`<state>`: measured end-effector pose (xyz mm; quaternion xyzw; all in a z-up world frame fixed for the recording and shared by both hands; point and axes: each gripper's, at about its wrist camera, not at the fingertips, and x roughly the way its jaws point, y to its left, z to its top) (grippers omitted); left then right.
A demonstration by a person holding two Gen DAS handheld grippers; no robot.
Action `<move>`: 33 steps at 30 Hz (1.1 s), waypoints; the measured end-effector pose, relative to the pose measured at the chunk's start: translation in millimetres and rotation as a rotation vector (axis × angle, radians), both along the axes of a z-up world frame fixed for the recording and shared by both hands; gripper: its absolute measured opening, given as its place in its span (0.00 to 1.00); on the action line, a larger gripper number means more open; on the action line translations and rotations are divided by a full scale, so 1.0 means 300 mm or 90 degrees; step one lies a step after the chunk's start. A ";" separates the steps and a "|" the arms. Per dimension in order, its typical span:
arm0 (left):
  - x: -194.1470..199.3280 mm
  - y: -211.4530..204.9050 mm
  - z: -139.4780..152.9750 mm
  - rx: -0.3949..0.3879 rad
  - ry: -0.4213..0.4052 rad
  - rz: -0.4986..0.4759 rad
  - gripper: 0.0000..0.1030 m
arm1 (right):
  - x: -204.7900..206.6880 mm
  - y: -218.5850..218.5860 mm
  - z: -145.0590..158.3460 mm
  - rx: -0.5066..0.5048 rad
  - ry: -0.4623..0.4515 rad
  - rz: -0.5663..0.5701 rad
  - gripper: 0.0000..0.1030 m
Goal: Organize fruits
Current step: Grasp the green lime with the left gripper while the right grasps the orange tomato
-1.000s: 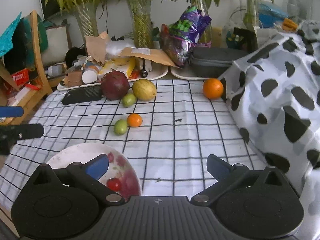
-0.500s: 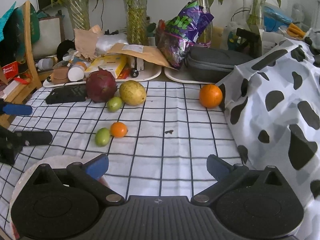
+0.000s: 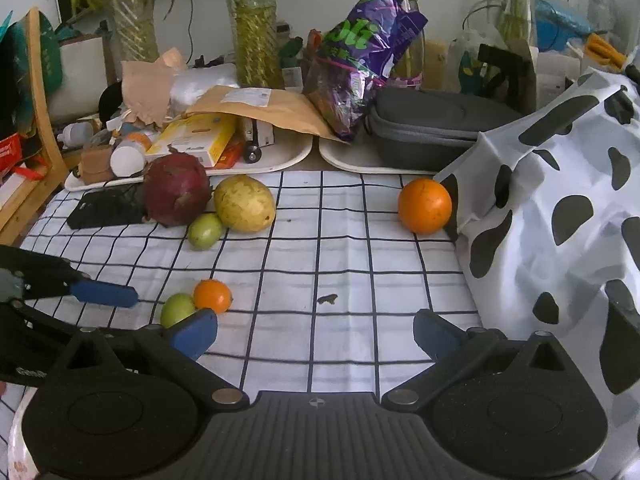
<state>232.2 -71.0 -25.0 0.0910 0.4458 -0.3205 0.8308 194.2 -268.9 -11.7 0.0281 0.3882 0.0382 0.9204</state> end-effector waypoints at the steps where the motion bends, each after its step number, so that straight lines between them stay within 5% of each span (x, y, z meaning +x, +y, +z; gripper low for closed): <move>1: 0.008 -0.007 -0.003 -0.003 0.003 -0.002 0.52 | 0.006 -0.002 -0.001 0.003 0.000 0.000 1.00; 4: 0.028 -0.022 -0.003 -0.018 0.015 -0.012 0.40 | 0.022 -0.004 -0.003 0.000 0.001 0.001 1.00; 10: 0.059 -0.050 -0.014 -0.008 0.015 0.002 0.39 | 0.043 -0.005 -0.009 -0.004 0.002 0.005 1.00; 19: 0.061 -0.073 -0.047 0.065 -0.013 0.003 0.26 | 0.054 -0.003 -0.013 -0.010 0.001 0.006 1.00; 33: 0.083 0.027 0.034 0.017 -0.045 0.058 0.25 | 0.100 0.076 -0.054 -0.003 0.018 0.076 1.00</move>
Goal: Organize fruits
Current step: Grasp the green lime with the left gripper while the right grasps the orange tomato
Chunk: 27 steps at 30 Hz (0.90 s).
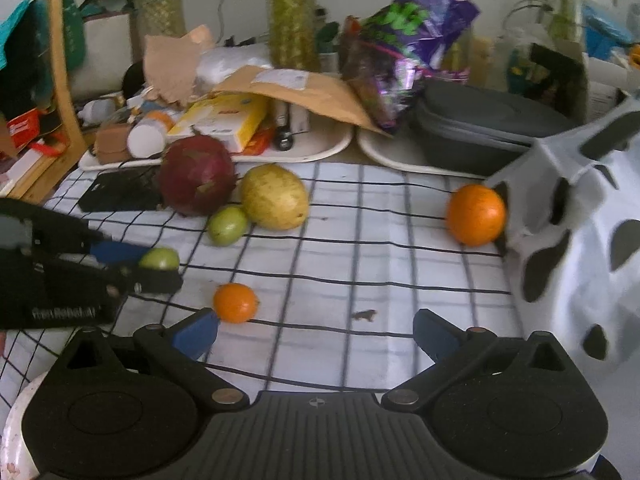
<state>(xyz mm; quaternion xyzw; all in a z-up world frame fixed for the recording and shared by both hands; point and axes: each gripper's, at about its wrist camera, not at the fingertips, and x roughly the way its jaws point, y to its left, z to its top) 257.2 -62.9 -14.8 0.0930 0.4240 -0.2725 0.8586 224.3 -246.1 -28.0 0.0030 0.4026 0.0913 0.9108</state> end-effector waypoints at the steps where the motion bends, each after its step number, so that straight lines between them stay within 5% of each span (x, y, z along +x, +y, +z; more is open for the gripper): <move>1: 0.002 0.009 0.008 -0.003 -0.003 0.004 0.25 | 0.007 0.010 -0.005 0.002 0.002 0.010 0.99; 13: 0.024 0.078 0.034 -0.020 0.001 0.030 0.25 | 0.081 0.151 -0.068 -0.007 0.019 0.105 0.62; 18: 0.022 0.085 0.033 -0.021 0.002 0.030 0.25 | 0.097 0.177 -0.083 -0.026 0.012 0.110 0.32; 27: -0.021 0.078 0.064 -0.031 -0.005 0.020 0.25 | 0.048 0.157 -0.024 -0.008 -0.016 0.114 0.32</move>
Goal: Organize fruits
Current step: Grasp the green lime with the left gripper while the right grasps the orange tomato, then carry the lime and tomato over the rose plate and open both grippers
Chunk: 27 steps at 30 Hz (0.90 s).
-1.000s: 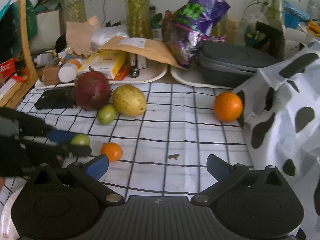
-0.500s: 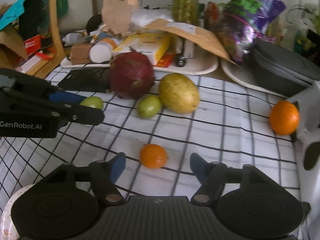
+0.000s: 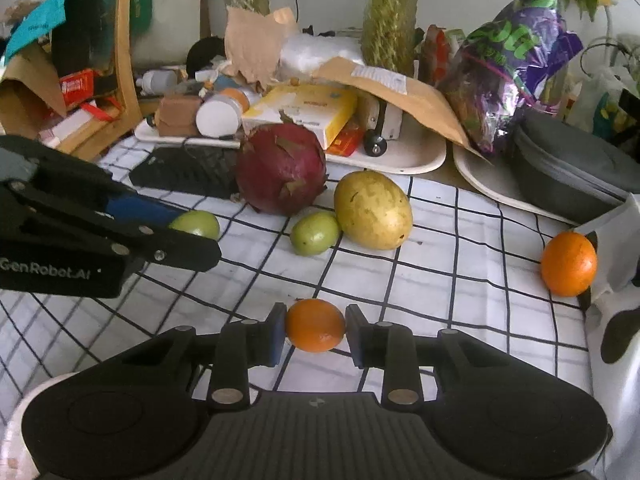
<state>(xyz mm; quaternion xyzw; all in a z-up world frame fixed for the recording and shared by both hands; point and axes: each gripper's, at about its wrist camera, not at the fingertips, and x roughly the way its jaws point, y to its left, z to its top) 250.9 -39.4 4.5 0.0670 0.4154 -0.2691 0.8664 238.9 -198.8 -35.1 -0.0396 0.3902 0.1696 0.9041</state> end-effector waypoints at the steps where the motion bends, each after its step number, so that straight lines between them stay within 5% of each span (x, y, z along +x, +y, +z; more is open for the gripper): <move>1: -0.009 0.001 0.004 -0.001 -0.002 -0.002 0.25 | -0.009 -0.006 0.009 0.006 -0.002 -0.002 0.32; 27: -0.330 0.082 0.065 -0.024 0.017 0.012 0.25 | -0.332 -0.087 0.123 0.091 0.012 -0.009 0.32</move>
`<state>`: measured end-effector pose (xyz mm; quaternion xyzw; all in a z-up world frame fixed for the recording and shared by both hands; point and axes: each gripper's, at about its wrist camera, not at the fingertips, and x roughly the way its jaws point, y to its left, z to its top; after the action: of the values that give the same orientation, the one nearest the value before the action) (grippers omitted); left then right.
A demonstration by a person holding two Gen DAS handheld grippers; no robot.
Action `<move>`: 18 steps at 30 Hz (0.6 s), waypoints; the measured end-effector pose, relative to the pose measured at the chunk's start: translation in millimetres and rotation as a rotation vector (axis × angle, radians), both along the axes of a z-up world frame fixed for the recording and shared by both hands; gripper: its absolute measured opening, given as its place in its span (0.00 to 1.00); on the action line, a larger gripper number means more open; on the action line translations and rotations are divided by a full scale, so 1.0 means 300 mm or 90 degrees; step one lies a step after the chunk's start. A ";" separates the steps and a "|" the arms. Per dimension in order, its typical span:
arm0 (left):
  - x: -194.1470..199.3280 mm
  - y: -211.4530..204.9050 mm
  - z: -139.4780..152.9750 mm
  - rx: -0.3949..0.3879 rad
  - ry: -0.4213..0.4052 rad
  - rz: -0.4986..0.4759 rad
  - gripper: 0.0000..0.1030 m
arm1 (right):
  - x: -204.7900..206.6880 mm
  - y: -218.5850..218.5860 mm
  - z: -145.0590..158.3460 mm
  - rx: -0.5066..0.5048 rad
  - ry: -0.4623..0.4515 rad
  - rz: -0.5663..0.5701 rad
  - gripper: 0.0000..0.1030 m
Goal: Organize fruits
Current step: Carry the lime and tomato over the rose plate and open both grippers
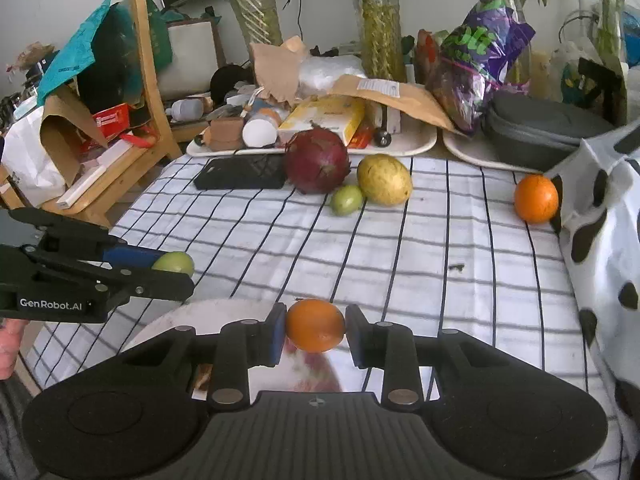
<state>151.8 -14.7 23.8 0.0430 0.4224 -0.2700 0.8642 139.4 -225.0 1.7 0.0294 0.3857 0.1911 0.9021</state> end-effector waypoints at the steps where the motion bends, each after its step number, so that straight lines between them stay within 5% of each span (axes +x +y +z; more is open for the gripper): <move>1: -0.013 0.001 -0.002 0.003 0.003 0.001 0.25 | -0.016 0.000 -0.001 0.000 0.005 0.001 0.32; 16: -0.138 0.031 -0.062 0.041 0.071 0.042 0.25 | -0.147 0.000 -0.057 0.016 0.107 -0.023 0.34; 18: -0.145 0.029 -0.063 0.046 0.069 0.047 0.26 | -0.155 -0.010 -0.055 0.023 0.108 -0.039 0.63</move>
<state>108.2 -5.9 5.0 0.0438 0.4791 -0.2248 0.8473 93.0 -228.1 -14.8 0.0738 0.4562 0.1674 0.8709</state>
